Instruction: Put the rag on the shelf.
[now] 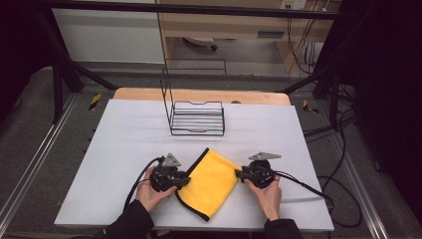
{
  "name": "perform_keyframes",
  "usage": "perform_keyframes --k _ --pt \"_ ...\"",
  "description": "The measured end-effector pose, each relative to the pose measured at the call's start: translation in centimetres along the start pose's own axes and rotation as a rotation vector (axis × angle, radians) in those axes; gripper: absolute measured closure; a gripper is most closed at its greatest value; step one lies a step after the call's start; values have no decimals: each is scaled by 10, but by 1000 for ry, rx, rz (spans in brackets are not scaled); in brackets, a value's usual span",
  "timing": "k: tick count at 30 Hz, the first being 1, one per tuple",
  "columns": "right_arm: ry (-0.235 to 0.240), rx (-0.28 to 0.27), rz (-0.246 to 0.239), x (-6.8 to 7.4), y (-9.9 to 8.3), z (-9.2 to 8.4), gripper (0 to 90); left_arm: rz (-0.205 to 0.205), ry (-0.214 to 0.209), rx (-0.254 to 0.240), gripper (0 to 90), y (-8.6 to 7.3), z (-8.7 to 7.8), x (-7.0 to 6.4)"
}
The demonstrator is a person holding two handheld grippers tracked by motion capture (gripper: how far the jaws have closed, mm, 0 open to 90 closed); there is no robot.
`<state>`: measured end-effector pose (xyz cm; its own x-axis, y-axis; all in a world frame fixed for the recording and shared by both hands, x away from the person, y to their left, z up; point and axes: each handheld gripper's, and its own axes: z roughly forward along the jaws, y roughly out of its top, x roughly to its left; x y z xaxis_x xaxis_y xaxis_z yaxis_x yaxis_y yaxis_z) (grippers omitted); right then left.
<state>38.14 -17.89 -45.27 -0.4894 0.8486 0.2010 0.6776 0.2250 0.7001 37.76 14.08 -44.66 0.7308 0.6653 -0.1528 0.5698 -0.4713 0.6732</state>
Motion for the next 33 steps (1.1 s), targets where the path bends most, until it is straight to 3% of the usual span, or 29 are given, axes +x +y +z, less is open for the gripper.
perform_keyframes --k 5,10,15,17,21,27,33 --pt "45 13 31 0 2 1 819 -45 -14 12 726 1 0 0" --pt "51 8 13 -3 8 3 842 -64 14 8 792 2 -2 -5" --pt "33 8 -115 -1 27 10 842 -100 27 -7 801 -2 -8 -13" --pt "41 5 -161 -1 36 17 841 -114 39 -16 800 -6 -11 -18" --pt "84 -19 -210 -1 49 34 839 -141 60 -25 796 -12 -16 -27" --pt "84 -11 -279 6 61 54 833 -124 97 -34 783 -16 -16 -33" --pt "73 -44 -246 3 60 49 725 -49 91 -42 680 -15 -21 -27"
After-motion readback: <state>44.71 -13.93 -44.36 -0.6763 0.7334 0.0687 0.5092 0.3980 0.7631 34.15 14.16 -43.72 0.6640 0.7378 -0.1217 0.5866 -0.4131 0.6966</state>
